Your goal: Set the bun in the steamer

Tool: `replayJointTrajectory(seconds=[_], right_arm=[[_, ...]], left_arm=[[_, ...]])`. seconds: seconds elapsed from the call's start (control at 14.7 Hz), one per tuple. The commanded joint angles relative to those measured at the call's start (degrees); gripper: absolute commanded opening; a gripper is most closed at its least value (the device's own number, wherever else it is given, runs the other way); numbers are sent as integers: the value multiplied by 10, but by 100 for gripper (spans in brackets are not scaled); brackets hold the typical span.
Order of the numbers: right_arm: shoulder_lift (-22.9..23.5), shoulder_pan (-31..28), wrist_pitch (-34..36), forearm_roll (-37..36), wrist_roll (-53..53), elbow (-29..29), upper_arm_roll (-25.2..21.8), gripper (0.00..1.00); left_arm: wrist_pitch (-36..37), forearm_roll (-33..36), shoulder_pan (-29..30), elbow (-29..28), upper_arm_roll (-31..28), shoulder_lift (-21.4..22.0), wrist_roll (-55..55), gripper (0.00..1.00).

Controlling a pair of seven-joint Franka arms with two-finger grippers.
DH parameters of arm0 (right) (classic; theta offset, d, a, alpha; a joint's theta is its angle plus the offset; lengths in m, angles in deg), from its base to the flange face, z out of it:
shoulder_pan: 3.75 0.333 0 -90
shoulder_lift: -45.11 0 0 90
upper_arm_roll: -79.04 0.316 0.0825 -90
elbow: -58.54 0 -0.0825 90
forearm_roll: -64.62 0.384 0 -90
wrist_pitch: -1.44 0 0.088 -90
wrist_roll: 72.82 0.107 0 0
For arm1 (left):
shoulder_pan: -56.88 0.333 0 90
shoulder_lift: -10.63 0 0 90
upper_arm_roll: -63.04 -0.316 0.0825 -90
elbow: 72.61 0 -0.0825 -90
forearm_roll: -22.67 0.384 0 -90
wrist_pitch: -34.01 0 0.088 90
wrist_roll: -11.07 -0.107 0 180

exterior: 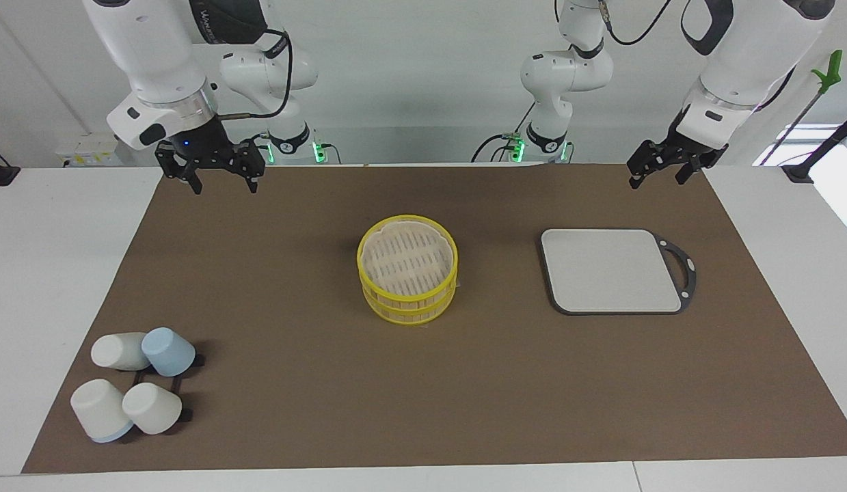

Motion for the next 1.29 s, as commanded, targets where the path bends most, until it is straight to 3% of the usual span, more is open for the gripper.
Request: replayJointTrajectory(seconds=[0.0, 0.41, 0.81, 1.22], right_arm=[[4, -7, -15, 12, -11, -9, 1, 100], [4, -7, -15, 13, -10, -9, 0, 100], [1, -9, -8, 24, -11, -9, -50, 100], [1, -9, -8, 25, -14, -9, -58, 100]], left_arm=[[-1, 9, 1, 8, 0, 0, -7, 100], [-1, 9, 1, 8, 0, 0, -7, 100], [-1, 9, 0, 8, 0, 0, -7, 100], [-1, 9, 0, 8, 0, 0, -7, 100]])
